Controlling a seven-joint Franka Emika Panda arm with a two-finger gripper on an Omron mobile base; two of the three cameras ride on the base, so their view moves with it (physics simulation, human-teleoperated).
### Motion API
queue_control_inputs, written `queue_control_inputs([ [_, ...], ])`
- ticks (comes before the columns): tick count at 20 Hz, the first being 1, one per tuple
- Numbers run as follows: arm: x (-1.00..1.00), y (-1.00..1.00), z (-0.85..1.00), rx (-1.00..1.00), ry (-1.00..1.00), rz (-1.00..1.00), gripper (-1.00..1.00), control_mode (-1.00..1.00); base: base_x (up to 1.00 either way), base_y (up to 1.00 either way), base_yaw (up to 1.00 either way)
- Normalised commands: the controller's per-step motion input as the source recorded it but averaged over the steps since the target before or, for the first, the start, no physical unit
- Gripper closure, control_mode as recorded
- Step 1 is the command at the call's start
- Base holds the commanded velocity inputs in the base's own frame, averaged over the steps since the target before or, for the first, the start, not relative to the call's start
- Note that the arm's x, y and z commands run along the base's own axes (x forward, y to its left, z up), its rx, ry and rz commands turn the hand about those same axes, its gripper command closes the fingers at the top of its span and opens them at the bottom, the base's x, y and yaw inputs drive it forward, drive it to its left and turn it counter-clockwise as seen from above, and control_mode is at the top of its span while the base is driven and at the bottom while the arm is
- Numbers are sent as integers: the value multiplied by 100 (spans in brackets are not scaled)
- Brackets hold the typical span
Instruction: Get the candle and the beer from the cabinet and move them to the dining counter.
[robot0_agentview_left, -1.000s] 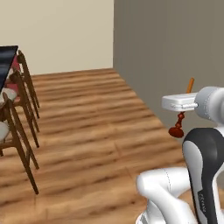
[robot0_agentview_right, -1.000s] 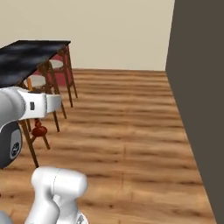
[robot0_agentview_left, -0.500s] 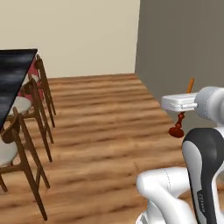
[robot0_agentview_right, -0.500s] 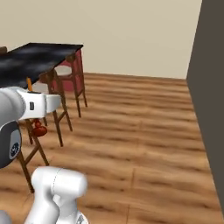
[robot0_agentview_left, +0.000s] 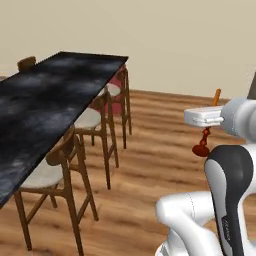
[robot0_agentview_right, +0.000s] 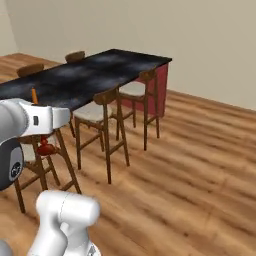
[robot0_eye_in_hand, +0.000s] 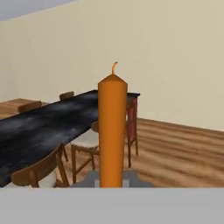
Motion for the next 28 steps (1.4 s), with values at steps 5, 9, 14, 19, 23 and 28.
queue_control_inputs([
  [5,0,0,0,0,0,0,100,100,45,-9,94],
  [9,0,0,0,0,0,0,100,100,43,-9,94],
  [14,0,0,0,0,0,0,100,100,41,-22,90],
  [19,0,0,0,0,0,0,100,100,15,-62,73],
  [23,0,0,0,0,0,0,100,100,38,-81,45],
  [28,0,0,0,0,0,0,100,100,47,-73,19],
])
